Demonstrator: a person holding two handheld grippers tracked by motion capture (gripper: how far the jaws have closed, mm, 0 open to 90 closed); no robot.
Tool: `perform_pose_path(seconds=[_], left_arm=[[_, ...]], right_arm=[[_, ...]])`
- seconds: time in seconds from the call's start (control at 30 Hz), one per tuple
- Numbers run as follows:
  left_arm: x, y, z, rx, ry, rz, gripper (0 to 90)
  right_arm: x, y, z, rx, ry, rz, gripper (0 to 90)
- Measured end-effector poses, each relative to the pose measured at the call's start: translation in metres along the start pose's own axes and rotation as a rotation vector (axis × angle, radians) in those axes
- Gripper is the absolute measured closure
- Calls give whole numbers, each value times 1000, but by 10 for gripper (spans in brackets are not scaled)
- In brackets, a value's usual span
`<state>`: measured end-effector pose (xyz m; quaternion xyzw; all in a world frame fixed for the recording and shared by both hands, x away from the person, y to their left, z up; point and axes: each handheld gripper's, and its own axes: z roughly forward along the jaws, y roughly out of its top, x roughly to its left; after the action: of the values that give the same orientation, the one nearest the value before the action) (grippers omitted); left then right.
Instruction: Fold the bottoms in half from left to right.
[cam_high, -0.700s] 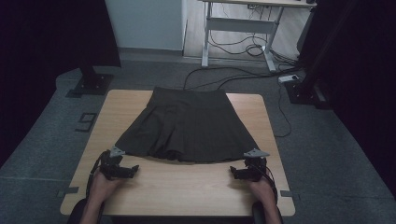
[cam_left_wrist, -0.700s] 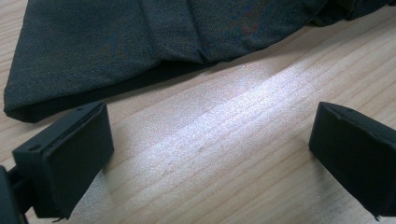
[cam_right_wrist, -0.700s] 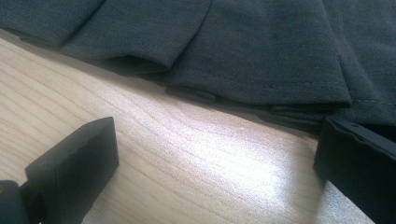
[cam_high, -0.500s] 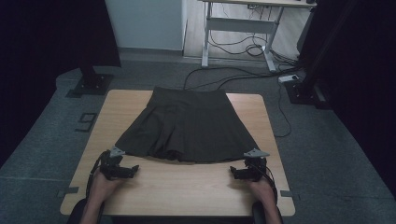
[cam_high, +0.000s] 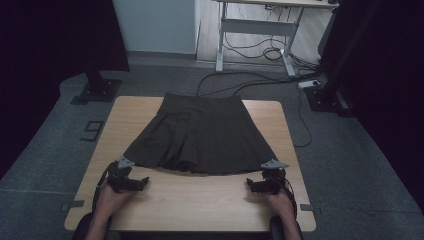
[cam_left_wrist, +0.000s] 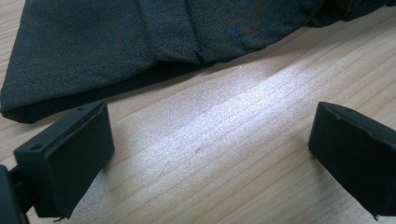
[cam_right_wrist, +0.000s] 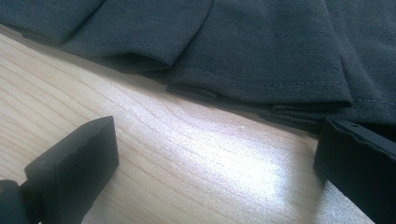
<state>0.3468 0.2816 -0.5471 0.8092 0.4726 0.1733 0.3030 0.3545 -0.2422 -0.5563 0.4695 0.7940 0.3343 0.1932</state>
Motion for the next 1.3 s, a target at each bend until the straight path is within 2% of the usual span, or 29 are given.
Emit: perform_pose_path(seconds=[0.2, 0.4, 0.5, 0.53, 0.63, 0.7, 0.83, 0.93, 0.97, 1.0, 1.13, 1.23, 1.3], left_arm=[[1, 3, -4, 16, 2, -6, 43], [5, 12, -14, -27, 2, -6, 58], [6, 19, -17, -40, -6, 2, 60], [7, 22, -18, -48, -6, 6, 69], [8, 28, -19, -63, -19, 2, 79], [9, 35, -18, -62, -8, 9, 96], [10, 50, -14, -81, -28, 6, 118], [9, 63, -8, -91, -46, 19, 130], [8, 71, -4, -92, -53, 31, 134], [8, 71, -4, -92, -53, 31, 139], [9, 87, 6, -89, -57, 50, 145], [13, 100, 17, -81, -57, 55, 154], [16, 103, 21, -77, -55, 55, 167]], right_arm=[[1, 1, -2, 26, 3, 1, 0], [5, 7, -7, 59, 22, -17, 2], [5, 14, -10, 47, 34, -6, 2], [4, 17, -12, 33, 53, 16, 2], [3, 20, -12, 30, 54, 21, 2], [3, 25, -13, 28, 55, 23, 11], [4, 35, -13, 12, 59, 15, 15], [4, 49, -12, -6, 57, 10, 15], [4, 53, -11, -11, 57, 8, 15], [4, 53, -11, -11, 57, 8, 15], [6, 73, -2, -32, 61, 7, 24], [6, 82, 6, -33, 58, 11, 28], [6, 85, 9, -33, 58, 13, 31]])
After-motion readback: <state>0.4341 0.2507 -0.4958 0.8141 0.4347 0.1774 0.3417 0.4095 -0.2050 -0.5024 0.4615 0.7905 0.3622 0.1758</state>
